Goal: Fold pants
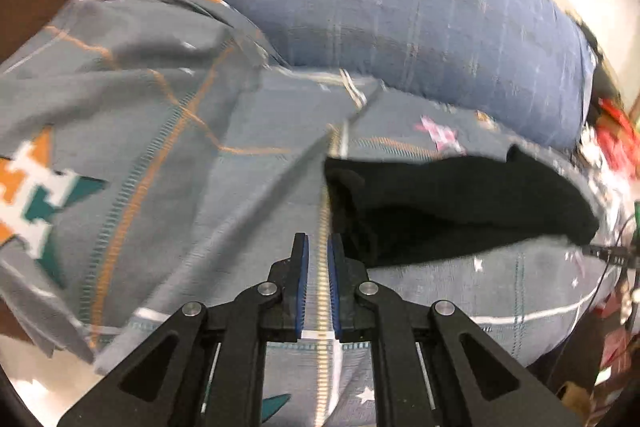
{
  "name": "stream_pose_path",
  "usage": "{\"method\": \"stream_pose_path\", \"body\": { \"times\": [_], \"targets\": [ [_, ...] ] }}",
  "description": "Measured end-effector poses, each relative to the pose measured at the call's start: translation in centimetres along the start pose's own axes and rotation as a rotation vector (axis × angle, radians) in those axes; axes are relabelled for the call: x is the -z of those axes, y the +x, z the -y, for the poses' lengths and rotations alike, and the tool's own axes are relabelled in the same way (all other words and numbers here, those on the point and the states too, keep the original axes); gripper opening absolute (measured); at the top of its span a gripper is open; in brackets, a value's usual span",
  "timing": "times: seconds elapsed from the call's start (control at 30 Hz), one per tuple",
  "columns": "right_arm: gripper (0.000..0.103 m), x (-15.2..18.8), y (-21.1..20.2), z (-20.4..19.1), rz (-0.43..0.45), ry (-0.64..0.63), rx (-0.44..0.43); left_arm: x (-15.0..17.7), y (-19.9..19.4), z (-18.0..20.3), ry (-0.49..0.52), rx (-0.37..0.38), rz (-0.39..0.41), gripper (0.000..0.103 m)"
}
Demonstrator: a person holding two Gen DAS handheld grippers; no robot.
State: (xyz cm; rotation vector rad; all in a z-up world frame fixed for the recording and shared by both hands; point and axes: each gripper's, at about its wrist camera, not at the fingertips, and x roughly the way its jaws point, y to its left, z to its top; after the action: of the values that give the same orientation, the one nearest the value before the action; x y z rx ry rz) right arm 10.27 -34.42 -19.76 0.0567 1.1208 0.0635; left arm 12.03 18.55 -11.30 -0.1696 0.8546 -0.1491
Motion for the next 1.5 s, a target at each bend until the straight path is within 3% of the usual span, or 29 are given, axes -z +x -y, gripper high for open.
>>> {"method": "stream_pose_path", "body": {
  "times": [0.03,0.1,0.17,0.23,0.3,0.37,0.43,0.47,0.5,0.53,0.6,0.63,0.67,0.7,0.73,0.8,0.9,1.03,1.1,1.23,1.33,1.4,1.47,1.5],
  "targets": [
    [0.024,-0.1,-0.5,0.1,0.013,0.009,-0.002,-0.3,-0.6,-0.6,-0.026,0.008,0.015,0.014],
    [0.030,-0.9,-2.1,0.3,0.059,0.050,-0.041,-0.7,-0.9,-1.1,-0.074,0.040,0.025,0.037],
    [0.049,-2.2,-3.0,-0.1,0.099,0.077,-0.090,-1.3,0.2,-1.3,-0.150,0.117,-0.005,0.052],
    [0.063,-3.8,-3.2,-1.3,0.126,0.093,-0.152,-1.4,2.4,-0.9,-0.223,0.207,-0.074,0.053],
    [0.065,-5.8,-2.5,-3.4,0.131,0.100,-0.208,-1.0,4.5,-0.4,-0.265,0.266,-0.134,0.054],
    [0.065,-8.0,-1.3,-6.1,0.120,0.086,-0.216,-0.5,7.1,0.5,-0.288,0.280,-0.205,0.054],
    [0.066,-10.1,-0.1,-8.2,0.115,0.065,-0.201,-0.3,8.6,1.5,-0.278,0.260,-0.240,0.054],
    [0.067,-11.4,0.7,-9.4,0.105,0.057,-0.197,-0.4,8.8,2.0,-0.261,0.242,-0.236,0.047],
    [0.068,-12.5,1.7,-10.4,0.092,0.055,-0.189,-0.7,8.9,2.7,-0.230,0.233,-0.231,0.021],
    [0.068,-13.6,2.6,-11.2,0.084,0.057,-0.171,-0.9,9.0,3.1,-0.212,0.247,-0.243,0.006],
    [0.068,-15.4,4.7,-12.7,0.066,0.062,-0.107,-1.6,9.1,3.8,-0.189,0.242,-0.240,0.007],
    [0.066,-16.2,5.7,-13.1,0.050,0.065,-0.071,-2.7,8.8,4.4,-0.147,0.221,-0.214,0.007],
    [0.039,-16.9,6.8,-13.6,0.028,0.060,-0.035,-3.5,8.4,4.9,-0.116,0.208,-0.187,0.007],
    [0.024,-17.4,7.7,-13.9,0.002,0.045,-0.012,-4.5,7.7,5.2,-0.089,0.203,-0.152,0.007],
    [0.018,-17.7,8.1,-14.0,-0.008,0.045,-0.017,-5.7,6.7,5.6,-0.056,0.214,-0.097,0.007],
    [0.016,-18.1,7.6,-14.5,0.022,0.047,0.005,-7.0,5.0,6.0,-0.013,0.238,-0.021,0.007],
    [0.018,-18.0,7.2,-14.6,0.030,0.043,-0.010,-6.5,3.8,5.8,0.040,0.202,0.013,0.009],
    [0.062,-16.3,6.1,-14.5,0.056,0.044,-0.044,-1.2,7.2,2.1,0.015,0.050,-0.182,0.011],
    [0.063,-15.2,5.4,-14.1,0.065,0.040,-0.069,0.7,7.2,-0.3,-0.056,0.051,-0.224,0.011],
    [0.063,-12.6,3.1,-11.2,0.101,0.093,-0.101,0.3,4.6,-3.1,-0.190,0.079,-0.151,0.011],
    [0.063,-10.3,0.7,-6.2,0.147,0.222,-0.104,-1.5,4.0,-3.1,-0.214,0.101,-0.112,0.033],
    [0.063,-8.7,-0.7,-2.8,0.180,0.310,-0.092,-2.4,4.0,-2.3,-0.205,0.104,-0.089,0.053],
    [0.065,-6.5,-2.2,0.7,0.215,0.403,-0.062,-3.3,4.7,-0.8,-0.179,0.113,-0.078,0.067],
    [0.068,-5.0,-3.0,3.0,0.235,0.465,-0.042,-3.5,5.5,-0.1,-0.173,0.125,-0.092,0.068]
  ]
}}
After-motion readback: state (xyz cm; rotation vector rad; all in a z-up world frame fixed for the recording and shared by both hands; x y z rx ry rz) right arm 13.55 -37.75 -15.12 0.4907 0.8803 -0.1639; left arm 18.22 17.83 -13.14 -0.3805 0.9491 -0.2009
